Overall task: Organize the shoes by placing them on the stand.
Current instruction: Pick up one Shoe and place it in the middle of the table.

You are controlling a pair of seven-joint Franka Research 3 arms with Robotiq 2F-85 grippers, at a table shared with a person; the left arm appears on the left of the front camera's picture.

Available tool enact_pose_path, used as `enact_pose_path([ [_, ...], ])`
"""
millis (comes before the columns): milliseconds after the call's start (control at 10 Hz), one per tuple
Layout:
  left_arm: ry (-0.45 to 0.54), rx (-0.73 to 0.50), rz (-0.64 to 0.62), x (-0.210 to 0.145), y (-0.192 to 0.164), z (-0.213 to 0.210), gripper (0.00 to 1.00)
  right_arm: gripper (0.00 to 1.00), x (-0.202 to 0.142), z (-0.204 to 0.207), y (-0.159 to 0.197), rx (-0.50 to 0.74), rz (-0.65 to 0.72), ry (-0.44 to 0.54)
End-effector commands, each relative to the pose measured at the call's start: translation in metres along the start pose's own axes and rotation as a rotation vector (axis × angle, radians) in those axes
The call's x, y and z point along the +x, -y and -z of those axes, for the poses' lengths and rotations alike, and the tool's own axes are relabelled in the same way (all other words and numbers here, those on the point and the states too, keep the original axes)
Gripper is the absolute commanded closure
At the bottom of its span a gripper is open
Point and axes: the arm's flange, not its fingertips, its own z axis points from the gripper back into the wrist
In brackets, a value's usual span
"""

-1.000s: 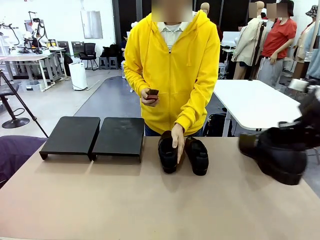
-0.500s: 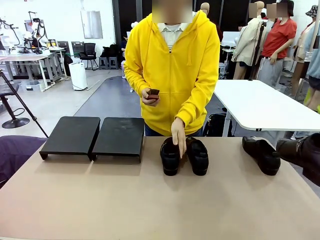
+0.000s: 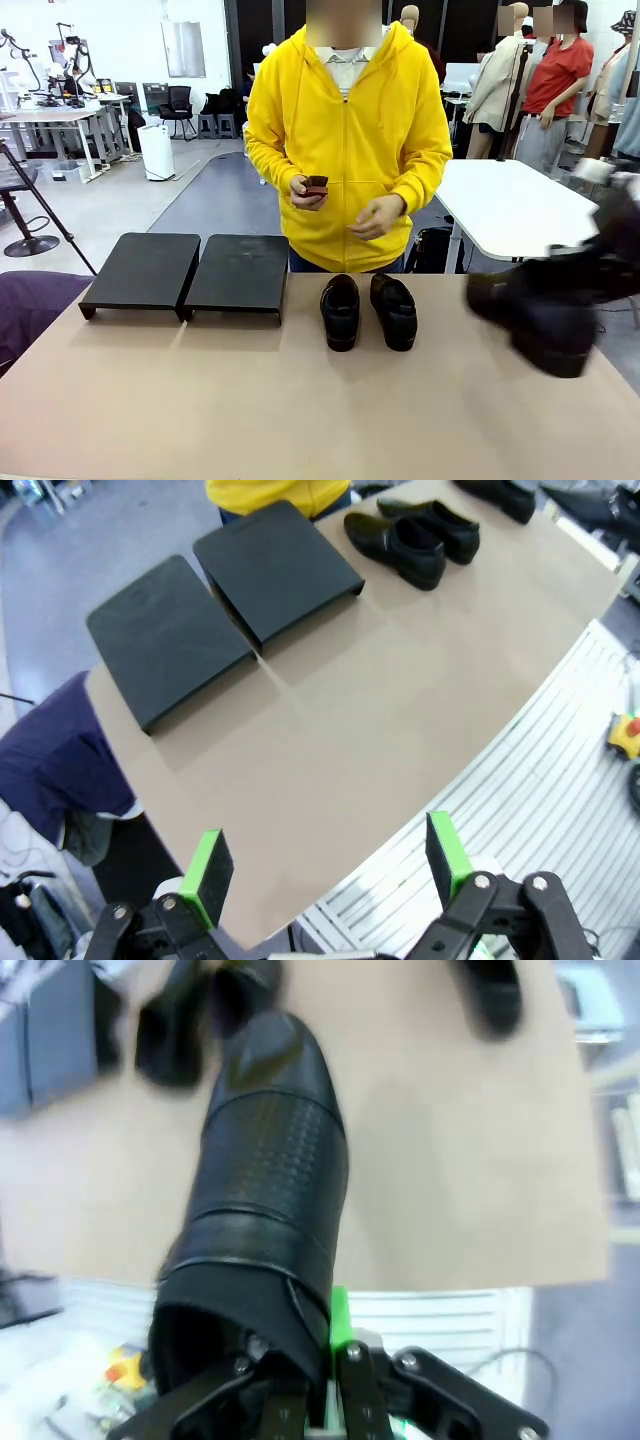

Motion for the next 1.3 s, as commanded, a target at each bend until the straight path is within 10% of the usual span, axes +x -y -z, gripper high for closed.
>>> enact_pose_path([
  [0, 0.001, -0.011, -0.002, -0.001, 0.002, -0.001, 0.00, 1.00, 0.001, 0.012, -0.093, -0.003, -0.012, -0.012],
  [500, 0.001, -0.011, -0.002, -0.001, 0.002, -0.001, 0.00, 1.00, -0.022, 0.104, -0.269, -0.010, -0.062, -0.024],
  [700, 0.001, -0.011, -0.002, -0.001, 0.002, -0.001, 0.00, 1.00, -0.030, 0.108, -0.264, 0.134, -0.194, -0.156],
  [1200, 0.001, -0.011, -0.002, -0.001, 0.002, -0.001, 0.00, 1.00, -0.038, 0.145, -0.277, 0.003, -0.097, -0.043],
])
